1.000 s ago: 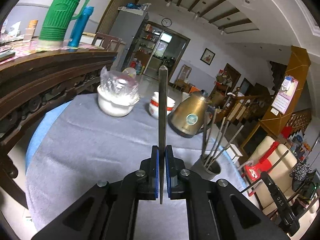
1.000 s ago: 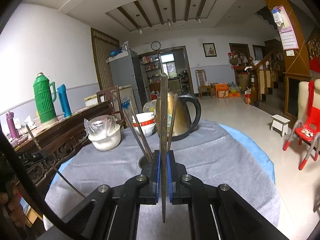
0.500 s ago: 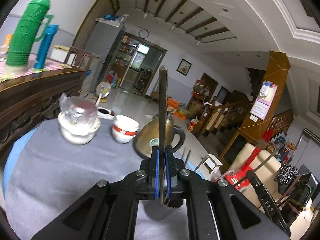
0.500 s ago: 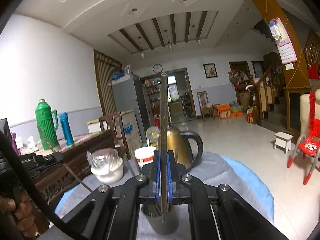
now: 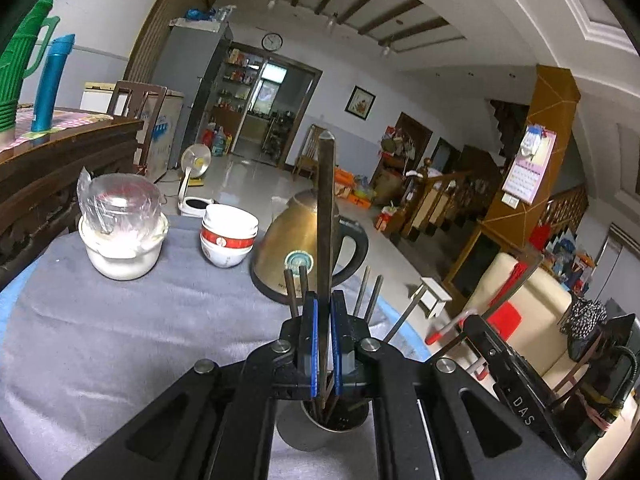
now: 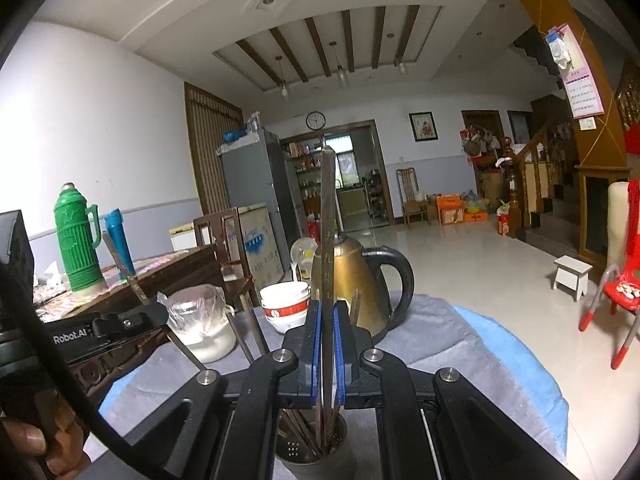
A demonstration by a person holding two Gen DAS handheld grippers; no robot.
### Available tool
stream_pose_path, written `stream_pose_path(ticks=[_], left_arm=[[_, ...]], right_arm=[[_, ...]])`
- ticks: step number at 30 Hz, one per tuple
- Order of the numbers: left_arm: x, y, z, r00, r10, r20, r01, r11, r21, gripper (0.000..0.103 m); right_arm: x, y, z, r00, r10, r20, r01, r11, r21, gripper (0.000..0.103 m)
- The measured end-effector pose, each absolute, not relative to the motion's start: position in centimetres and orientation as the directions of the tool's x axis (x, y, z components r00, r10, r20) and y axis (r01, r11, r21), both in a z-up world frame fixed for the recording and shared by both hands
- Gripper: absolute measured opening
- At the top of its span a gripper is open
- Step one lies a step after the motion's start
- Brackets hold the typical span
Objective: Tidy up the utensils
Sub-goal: 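Lower both chopsticks into the grey cup's opening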
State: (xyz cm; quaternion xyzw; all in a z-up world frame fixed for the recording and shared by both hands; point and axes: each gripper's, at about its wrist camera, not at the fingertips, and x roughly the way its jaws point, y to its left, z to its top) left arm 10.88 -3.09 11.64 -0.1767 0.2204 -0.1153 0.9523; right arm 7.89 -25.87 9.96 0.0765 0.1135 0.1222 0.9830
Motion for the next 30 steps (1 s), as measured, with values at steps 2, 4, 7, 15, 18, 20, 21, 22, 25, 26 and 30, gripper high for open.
stream_pose_path(ticks=[2,4,7,15,18,20,21,22,25,26,30], left_arm=[[11.2,-3.1,11.2,0.873,-0.297,-0.387,0.14,0.913,-0.384,0.006],[11.3,-3.1,10.9,0.87,-0.296,-0.393,0.138,0.914,-0.382,0.006],[11.5,-3.1,10.5,0.866,-0.296,-0.403,0.134,0.914,-0.383,0.006],[12.0,-3.5,9.7,0.852,-0.296,-0.431,0.132,0.92,-0.37,0.006],[12.4,-3.7,9.2,0.844,-0.299,-0.445,0.132,0.921,-0.367,0.006],[12.4,-3.9,9.0,0.842,-0.298,-0.451,0.131,0.922,-0.365,0.006],[12.5,-3.9,9.0,0.841,-0.298,-0.452,0.131,0.922,-0.364,0.006],[12.6,-4.0,8.9,0.838,-0.297,-0.457,0.13,0.923,-0.361,0.006],[12.7,-4.2,8.7,0.833,-0.295,-0.469,0.128,0.926,-0.355,0.006],[12.8,-4.3,8.6,0.83,-0.294,-0.474,0.127,0.927,-0.353,0.006],[13.1,-4.9,8.2,0.815,-0.292,-0.501,0.125,0.932,-0.339,0.006]], right_arm=[[8.3,-25.7,9.6,0.941,0.259,-0.217,-0.222,0.959,0.179,0.006],[8.5,-26.1,9.3,0.939,0.261,-0.226,-0.222,0.958,0.181,0.006],[8.9,-26.0,8.7,0.934,0.263,-0.243,-0.222,0.958,0.183,0.006],[9.9,-25.8,7.9,0.923,0.271,-0.274,-0.227,0.957,0.183,0.006],[10.1,-25.6,7.6,0.917,0.275,-0.288,-0.231,0.957,0.177,0.006],[10.3,-25.5,7.2,0.913,0.278,-0.299,-0.233,0.956,0.178,0.006],[10.3,-25.5,7.2,0.913,0.278,-0.3,-0.233,0.956,0.177,0.006],[10.2,-25.4,7.1,0.912,0.278,-0.302,-0.233,0.956,0.176,0.006],[10.2,-25.3,6.9,0.91,0.28,-0.306,-0.236,0.956,0.175,0.006],[10.3,-25.2,6.8,0.907,0.282,-0.312,-0.238,0.956,0.172,0.006],[10.3,-24.8,6.4,0.901,0.284,-0.328,-0.243,0.957,0.162,0.006]])
